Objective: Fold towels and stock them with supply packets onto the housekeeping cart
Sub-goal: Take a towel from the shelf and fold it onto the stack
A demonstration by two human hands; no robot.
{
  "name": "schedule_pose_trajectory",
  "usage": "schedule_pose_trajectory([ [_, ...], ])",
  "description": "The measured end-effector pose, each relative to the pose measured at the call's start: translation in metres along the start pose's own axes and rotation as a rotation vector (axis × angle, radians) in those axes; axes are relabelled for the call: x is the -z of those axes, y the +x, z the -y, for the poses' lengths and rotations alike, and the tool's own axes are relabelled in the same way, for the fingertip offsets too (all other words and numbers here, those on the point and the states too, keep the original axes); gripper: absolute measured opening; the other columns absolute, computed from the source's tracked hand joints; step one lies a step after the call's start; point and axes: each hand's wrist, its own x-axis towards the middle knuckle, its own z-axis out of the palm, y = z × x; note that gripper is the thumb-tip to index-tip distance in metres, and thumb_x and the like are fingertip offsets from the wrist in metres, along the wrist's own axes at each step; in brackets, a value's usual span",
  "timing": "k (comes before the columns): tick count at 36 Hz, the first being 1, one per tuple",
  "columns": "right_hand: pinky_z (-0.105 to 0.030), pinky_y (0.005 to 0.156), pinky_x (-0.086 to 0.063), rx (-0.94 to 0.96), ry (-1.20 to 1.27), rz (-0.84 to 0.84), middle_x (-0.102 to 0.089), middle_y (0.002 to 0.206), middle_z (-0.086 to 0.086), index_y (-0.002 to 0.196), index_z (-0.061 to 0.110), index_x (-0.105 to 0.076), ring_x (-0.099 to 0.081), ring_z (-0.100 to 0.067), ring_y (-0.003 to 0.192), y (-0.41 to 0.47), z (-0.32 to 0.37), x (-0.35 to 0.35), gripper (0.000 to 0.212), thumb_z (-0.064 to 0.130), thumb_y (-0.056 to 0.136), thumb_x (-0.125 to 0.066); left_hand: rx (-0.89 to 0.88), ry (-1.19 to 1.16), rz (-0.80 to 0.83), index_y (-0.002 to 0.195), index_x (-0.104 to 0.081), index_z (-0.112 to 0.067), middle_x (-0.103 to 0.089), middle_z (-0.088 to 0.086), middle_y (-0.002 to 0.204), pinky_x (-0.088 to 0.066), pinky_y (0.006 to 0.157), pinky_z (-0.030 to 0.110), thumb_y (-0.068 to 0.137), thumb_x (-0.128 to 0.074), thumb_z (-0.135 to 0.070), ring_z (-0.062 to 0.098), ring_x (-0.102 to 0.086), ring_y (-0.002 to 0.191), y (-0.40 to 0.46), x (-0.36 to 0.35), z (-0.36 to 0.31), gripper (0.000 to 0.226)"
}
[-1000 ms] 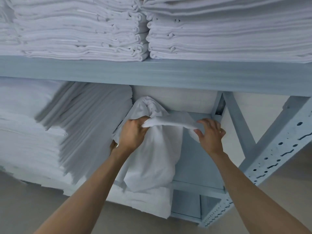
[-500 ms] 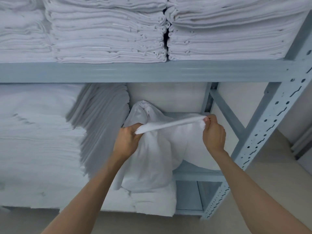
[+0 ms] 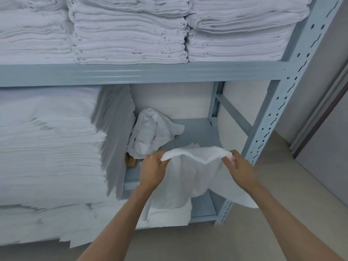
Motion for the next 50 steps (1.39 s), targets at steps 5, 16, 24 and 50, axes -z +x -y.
schedule_pose_trajectory([
  [5,-0.020,0.050,-0.026,-0.001,-0.235,0.055,-0.057,0.084,0.010,0.118,0.033,-0.039,-0.047,-0.016,0.068,-0.006,0.006,0.001,0.049,0.064,0.085,-0.058,0.023,-0.035,-0.004,0.073,-0.062,-0.025,-0.057,-0.026,0.058,-0.034,0.051,0.009,0.094,-0.064,-0.015,-0.009,-0.054,0.059,-0.017,0.003,-0.011,0.023],
  [16,-0.034,0.058,-0.039,0.017,-0.165,-0.034,-0.068,0.089,-0.009,0.114,0.020,-0.056,-0.059,-0.031,0.075,-0.040,-0.010,0.037,0.038,0.052,0.094,-0.054,0.084,0.026,-0.002,0.087,-0.072,0.002,-0.068,0.017,0.072,-0.042,0.058,0.037,0.097,-0.063,-0.013,0.013,-0.052,0.064,-0.053,0.012,-0.053,0.020],
  [24,-0.033,0.057,-0.041,0.067,-0.143,-0.060,-0.070,0.086,-0.005,0.107,0.018,-0.061,-0.057,-0.026,0.069,-0.073,-0.031,0.078,0.041,0.056,0.094,-0.052,0.083,0.087,-0.077,0.084,-0.069,0.008,-0.056,0.014,0.061,-0.029,0.053,0.030,0.096,-0.064,-0.012,0.013,-0.038,0.056,-0.098,0.010,-0.093,0.024],
  [50,-0.025,0.048,-0.027,0.140,-0.309,0.094,-0.049,0.057,0.011,0.073,0.023,-0.067,-0.053,-0.021,0.060,-0.116,-0.021,0.102,0.034,0.054,0.089,-0.063,0.139,0.523,0.031,0.076,-0.071,-0.020,-0.062,0.003,0.058,-0.046,0.058,0.038,0.086,-0.065,-0.057,0.029,-0.057,0.060,-0.161,0.071,-0.099,0.039],
])
